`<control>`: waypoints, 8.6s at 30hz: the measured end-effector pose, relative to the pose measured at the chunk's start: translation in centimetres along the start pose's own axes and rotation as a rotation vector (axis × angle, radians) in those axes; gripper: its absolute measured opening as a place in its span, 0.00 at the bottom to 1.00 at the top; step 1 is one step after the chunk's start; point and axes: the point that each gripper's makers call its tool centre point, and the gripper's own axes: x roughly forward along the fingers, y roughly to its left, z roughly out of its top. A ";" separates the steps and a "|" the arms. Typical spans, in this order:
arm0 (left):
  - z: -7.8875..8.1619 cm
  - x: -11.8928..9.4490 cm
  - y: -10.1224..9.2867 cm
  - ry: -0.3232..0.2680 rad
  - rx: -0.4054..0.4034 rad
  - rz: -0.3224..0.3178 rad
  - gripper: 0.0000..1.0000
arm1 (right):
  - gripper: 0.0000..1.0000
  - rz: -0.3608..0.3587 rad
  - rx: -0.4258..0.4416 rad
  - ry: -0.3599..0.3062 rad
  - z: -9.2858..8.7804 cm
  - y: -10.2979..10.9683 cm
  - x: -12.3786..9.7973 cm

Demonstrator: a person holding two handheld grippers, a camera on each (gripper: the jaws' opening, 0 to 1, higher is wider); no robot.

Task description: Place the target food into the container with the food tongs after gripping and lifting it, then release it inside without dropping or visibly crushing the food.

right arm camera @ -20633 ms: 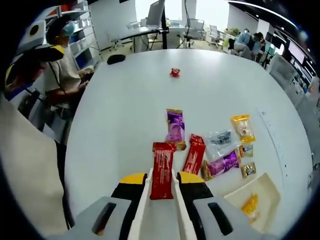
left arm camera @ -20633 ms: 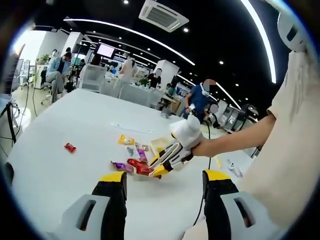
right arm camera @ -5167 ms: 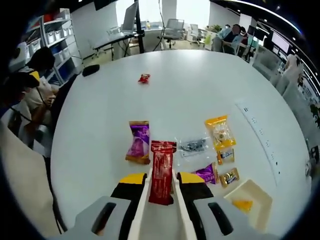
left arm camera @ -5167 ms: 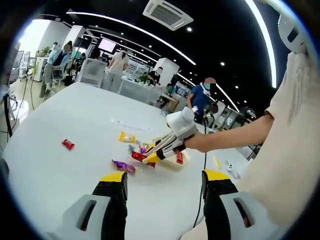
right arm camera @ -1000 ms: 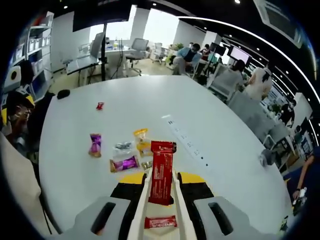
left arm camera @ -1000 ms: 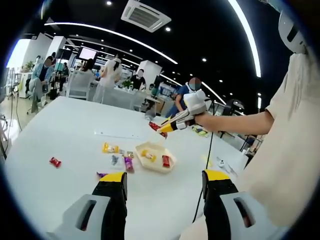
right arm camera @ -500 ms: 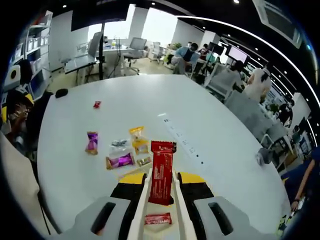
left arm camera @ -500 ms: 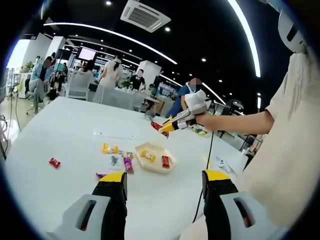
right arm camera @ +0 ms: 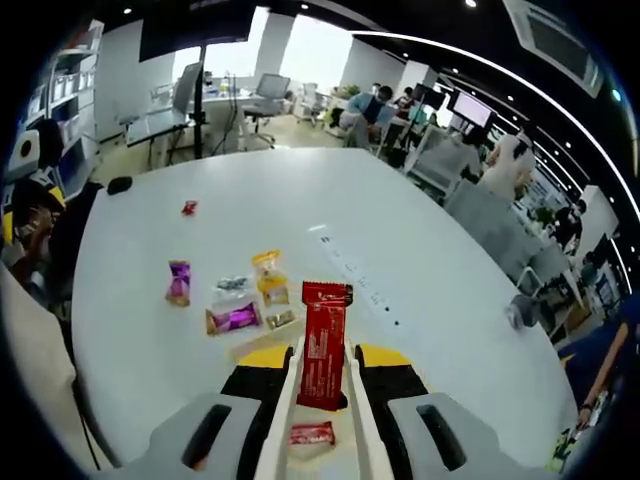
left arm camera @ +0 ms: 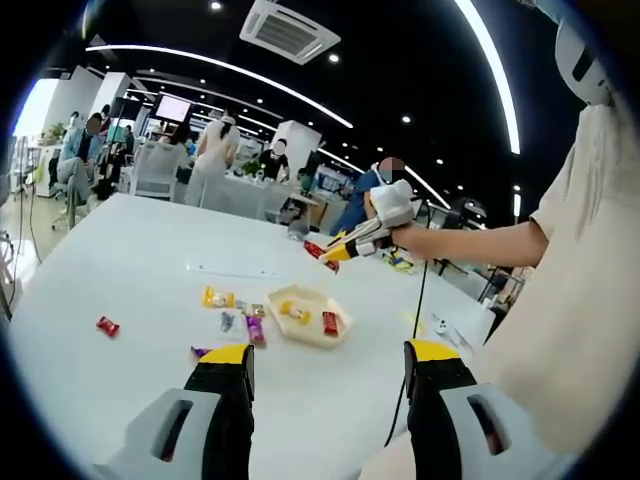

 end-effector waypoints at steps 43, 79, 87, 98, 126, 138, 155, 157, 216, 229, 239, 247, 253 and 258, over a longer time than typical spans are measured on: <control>-0.2 0.2 -0.1 0.001 -0.006 -0.002 0.60 | 0.25 -0.012 0.006 0.003 -0.2 -0.7 -0.4; -0.2 0.1 -0.2 -0.004 -0.006 -0.003 0.60 | 0.25 -0.013 0.000 -0.001 -0.2 -0.5 -0.6; -0.2 0.1 -0.2 -0.005 -0.007 -0.003 0.60 | 0.25 -0.005 0.001 -0.002 0.0 -0.1 -0.4; -0.6 -0.2 0.1 -0.004 -0.018 0.008 0.60 | 0.25 0.029 -0.004 -0.001 0.3 1.7 0.8; -1.1 -1.4 1.0 -0.019 -0.049 0.057 0.60 | 0.25 0.170 -0.061 -0.019 3.5 8.3 5.2; -1.1 -2.2 1.9 -0.034 -0.063 0.085 0.60 | 0.26 0.227 -0.081 -0.014 4.6 11.1 6.8; -1.5 -3.3 2.9 -0.051 -0.092 0.120 0.61 | 0.26 0.308 -0.156 0.025 4.6 15.1 9.0; -1.6 -3.5 3.0 -0.052 -0.097 0.124 0.61 | 0.26 0.316 -0.153 0.025 4.8 15.5 9.2; -2.9 -5.8 5.5 -0.058 -0.161 0.203 0.61 | 0.27 0.457 -0.173 0.113 3.8 21.6 13.9; -3.3 -6.1 5.5 -0.056 -0.183 0.223 0.61 | 0.27 0.485 -0.187 0.144 3.0 22.7 15.0; -3.4 -6.0 5.8 -0.053 -0.191 0.225 0.61 | 0.27 0.491 -0.186 0.163 2.6 22.8 15.7; -3.4 -6.0 6.1 -0.050 -0.194 0.225 0.61 | 0.27 0.494 -0.184 0.178 2.3 23.2 16.2; -3.6 -6.2 6.3 -0.049 -0.199 0.231 0.61 | 0.27 0.496 -0.187 0.190 2.1 23.3 16.6; -3.7 -6.3 6.4 -0.050 -0.204 0.234 0.61 | 0.27 0.497 -0.192 0.195 1.9 23.4 16.8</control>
